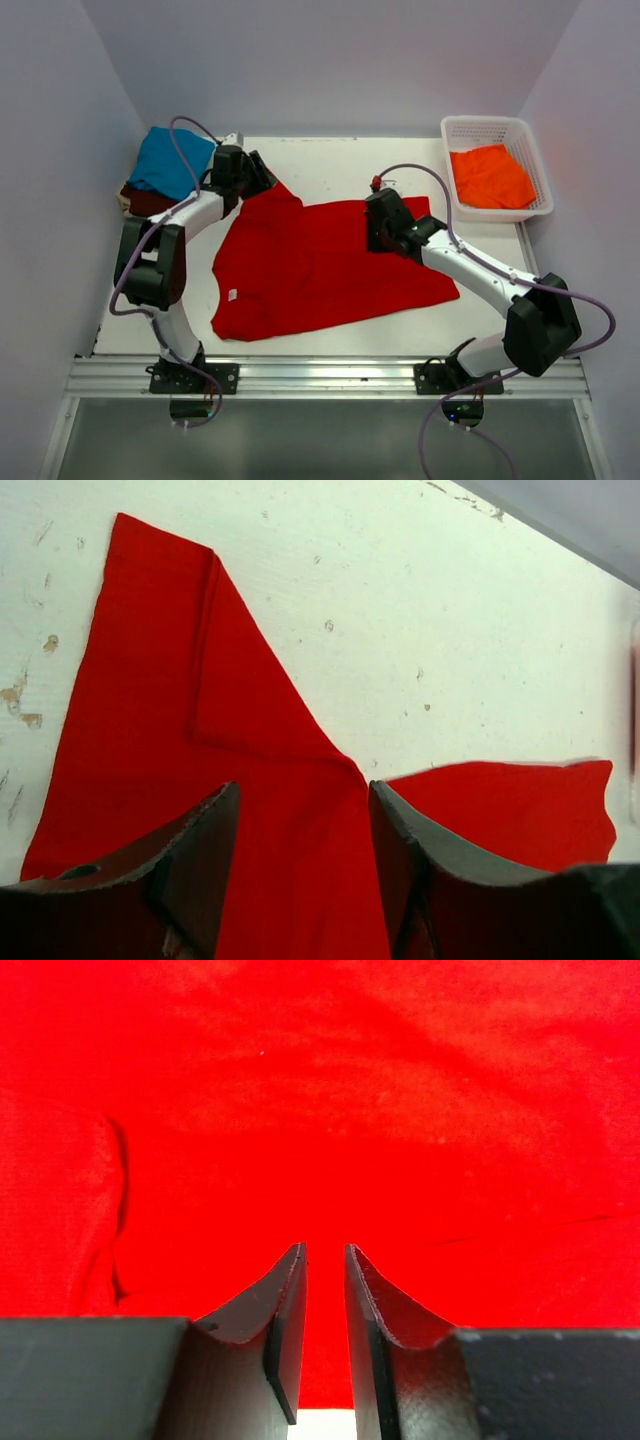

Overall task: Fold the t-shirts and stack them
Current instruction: Fold the flattened tshirt in 1/3 of the way

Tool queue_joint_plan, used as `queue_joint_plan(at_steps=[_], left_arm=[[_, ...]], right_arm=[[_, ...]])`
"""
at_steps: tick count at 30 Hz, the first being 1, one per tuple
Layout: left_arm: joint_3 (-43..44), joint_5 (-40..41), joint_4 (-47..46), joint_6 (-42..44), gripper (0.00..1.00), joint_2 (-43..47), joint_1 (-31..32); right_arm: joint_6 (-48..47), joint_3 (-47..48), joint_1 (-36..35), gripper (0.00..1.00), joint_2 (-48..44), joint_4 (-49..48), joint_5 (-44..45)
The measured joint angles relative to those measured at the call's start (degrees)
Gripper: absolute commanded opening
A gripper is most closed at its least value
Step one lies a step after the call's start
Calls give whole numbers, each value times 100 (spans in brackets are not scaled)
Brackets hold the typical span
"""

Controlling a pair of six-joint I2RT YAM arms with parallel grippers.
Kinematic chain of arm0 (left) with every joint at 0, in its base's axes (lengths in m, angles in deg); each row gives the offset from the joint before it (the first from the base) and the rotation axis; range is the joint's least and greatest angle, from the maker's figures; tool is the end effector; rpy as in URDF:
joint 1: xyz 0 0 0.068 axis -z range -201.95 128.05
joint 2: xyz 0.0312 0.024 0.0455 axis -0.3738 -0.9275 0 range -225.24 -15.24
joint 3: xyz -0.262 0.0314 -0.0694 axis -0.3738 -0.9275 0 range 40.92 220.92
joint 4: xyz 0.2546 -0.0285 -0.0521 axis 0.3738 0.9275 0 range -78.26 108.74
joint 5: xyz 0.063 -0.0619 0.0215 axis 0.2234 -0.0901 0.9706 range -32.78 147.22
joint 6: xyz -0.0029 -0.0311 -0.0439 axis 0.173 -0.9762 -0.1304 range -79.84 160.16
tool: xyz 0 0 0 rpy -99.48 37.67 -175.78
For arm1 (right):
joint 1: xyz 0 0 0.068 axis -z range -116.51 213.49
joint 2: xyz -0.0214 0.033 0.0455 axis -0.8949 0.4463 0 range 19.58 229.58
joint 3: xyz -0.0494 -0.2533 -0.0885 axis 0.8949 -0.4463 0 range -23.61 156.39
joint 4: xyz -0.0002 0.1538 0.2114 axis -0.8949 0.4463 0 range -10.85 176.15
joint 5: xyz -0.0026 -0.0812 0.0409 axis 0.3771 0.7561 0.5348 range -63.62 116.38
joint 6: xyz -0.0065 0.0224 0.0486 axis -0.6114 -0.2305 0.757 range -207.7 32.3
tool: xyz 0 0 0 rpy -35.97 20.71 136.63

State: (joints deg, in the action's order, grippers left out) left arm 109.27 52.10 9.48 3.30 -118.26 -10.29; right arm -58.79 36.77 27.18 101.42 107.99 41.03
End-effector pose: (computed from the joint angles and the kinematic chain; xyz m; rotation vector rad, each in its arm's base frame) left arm 0.3984 -0.0855 0.2221 -0.4254 2.1507 -0.5845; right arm 0.2485 0.1714 0.2576 -0.0441 2.4208 0.2084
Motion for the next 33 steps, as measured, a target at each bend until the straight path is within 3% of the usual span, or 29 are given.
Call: queue_joint_plan(at_steps=[5,7,10,11,14,19,24,33], left_arm=[[579,-13,79,-2,59,-728,-11],[765,2,111,-4,57,-960,-28],[892,15,260,-44,38,-1152,-103],[839,13,313,-61,22,-1139,-136],[374,4,234,-107,0,-901,-216],[-1318,-114,101,-295,0,269,-249],[-2282,-254,-79,-459,0,1137,-249],[-2509,-109,-118,-461,0,933,-249]], right_arm=[[-31,-131,0,26,-7,-50,-98],[-50,-190,0,20,-7,-50,-92],[-94,-236,0,0,-15,-50,-55],[-94,-251,0,0,-17,-52,-11],[-90,-264,7,0,-17,-39,175],[-90,-264,76,0,7,-42,306],[-90,-254,149,0,192,-61,328],[-90,-166,177,0,332,-70,273]])
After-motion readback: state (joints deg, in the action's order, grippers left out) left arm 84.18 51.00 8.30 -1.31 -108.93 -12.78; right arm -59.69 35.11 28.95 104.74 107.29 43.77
